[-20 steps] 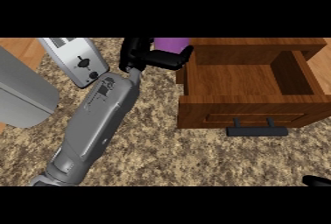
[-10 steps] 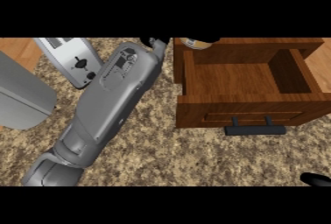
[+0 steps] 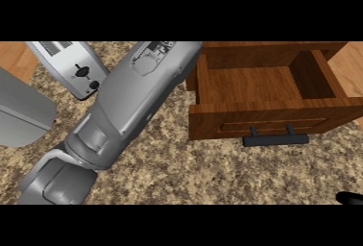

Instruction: Pick up the can, place it into the drawer and close the drawer

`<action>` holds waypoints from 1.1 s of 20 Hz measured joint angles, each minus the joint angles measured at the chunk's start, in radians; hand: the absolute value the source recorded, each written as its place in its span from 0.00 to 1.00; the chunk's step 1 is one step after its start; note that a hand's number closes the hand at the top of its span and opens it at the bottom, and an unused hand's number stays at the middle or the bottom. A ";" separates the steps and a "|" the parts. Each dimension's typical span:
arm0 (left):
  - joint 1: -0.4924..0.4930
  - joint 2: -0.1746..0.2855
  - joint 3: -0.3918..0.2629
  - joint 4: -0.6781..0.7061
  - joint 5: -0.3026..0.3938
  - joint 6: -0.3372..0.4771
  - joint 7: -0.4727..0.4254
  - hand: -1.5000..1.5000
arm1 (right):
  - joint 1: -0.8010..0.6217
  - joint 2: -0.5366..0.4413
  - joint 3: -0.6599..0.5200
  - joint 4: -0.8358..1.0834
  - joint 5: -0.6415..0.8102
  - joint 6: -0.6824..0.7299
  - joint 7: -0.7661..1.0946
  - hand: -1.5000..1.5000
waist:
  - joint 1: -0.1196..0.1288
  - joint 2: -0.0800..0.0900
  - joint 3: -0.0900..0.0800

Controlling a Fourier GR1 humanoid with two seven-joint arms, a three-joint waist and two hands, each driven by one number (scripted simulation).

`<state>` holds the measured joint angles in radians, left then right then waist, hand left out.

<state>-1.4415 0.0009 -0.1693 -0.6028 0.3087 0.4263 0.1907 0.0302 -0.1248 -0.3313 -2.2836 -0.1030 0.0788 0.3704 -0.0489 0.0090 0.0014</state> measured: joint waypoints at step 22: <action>-0.172 -0.001 -0.141 0.284 0.160 0.196 -0.110 0.00 | -0.109 -0.064 0.027 0.057 0.038 0.012 0.005 0.00 | -0.054 0.017 0.002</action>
<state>-1.6135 0.0000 -0.3108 -0.3184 0.4683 0.6225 0.0810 -0.0788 -0.1889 -0.3040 -2.2266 -0.0649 0.0912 0.3754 -0.1024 0.0262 0.0033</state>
